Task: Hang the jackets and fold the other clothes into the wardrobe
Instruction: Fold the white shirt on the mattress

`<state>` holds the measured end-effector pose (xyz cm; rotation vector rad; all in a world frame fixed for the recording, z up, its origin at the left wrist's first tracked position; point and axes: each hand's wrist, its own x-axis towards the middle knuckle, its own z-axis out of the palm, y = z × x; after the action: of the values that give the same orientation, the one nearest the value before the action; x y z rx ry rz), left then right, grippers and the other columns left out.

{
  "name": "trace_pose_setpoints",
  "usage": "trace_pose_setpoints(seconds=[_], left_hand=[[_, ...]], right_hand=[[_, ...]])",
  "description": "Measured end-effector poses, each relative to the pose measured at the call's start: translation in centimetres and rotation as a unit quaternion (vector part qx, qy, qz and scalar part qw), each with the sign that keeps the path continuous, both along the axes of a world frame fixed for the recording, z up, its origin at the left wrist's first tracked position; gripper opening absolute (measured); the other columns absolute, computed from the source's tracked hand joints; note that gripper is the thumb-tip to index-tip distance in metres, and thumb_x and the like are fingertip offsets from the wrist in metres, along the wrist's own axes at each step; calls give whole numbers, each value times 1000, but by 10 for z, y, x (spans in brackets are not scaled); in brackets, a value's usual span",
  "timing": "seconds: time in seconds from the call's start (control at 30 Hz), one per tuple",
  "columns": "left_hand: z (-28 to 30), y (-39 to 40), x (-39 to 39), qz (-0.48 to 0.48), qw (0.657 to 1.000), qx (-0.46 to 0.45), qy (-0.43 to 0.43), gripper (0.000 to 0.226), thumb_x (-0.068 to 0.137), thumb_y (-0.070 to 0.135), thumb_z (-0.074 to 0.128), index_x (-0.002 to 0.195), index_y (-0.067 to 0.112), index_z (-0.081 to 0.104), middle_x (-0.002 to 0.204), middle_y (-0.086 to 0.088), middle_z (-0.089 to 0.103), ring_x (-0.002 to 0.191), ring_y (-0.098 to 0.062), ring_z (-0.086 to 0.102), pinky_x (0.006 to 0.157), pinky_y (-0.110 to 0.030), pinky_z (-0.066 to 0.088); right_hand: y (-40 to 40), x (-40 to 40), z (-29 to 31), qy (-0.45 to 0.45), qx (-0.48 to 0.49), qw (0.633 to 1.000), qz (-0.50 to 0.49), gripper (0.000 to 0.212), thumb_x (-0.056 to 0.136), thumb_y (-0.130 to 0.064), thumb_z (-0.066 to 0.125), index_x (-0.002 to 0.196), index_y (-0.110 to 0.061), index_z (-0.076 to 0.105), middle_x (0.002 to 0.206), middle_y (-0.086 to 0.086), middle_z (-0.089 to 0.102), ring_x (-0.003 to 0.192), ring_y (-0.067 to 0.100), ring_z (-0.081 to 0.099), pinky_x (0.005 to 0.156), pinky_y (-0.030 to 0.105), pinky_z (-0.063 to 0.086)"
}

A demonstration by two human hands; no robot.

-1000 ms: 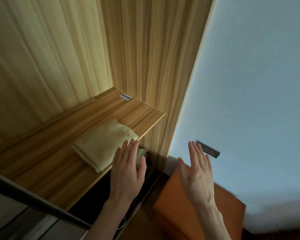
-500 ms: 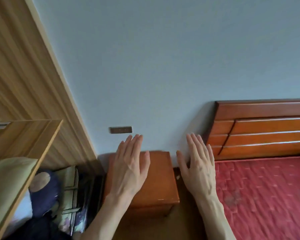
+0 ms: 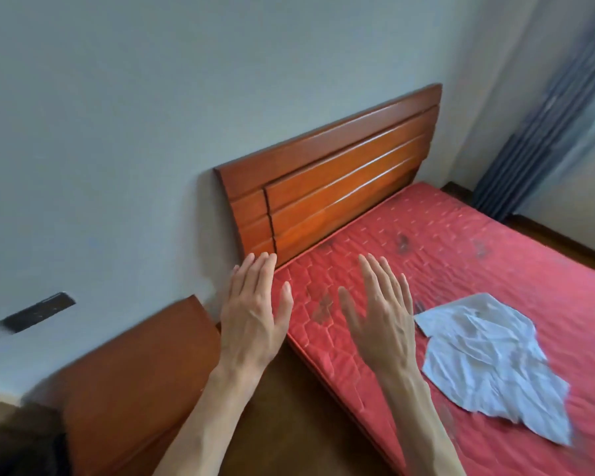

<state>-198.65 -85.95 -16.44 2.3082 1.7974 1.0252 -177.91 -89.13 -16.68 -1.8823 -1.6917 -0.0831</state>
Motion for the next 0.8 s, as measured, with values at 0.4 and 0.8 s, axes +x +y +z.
trace_pose_setpoints(seconds=[0.4,0.8], left_hand=[[-21,-42,263,-205,978,0,-26,51,108,39,45,149,10,52,152,-8,55,150,-22,39,122,-50,35],[-49,-52,425,-321,946,-2,37,53,108,44,39,145,11,57,146,-7,60,145,-23,47,123,-46,33]], right_hand=[[-123,228,-24,45,-3,980,-192,62,107,-50,45,160,-19,40,166,-2,38,158,15,24,131,42,14],[-181,365,-38,72,-15,954,-290,63,104,-52,43,158,-20,43,165,2,40,157,20,28,130,49,16]])
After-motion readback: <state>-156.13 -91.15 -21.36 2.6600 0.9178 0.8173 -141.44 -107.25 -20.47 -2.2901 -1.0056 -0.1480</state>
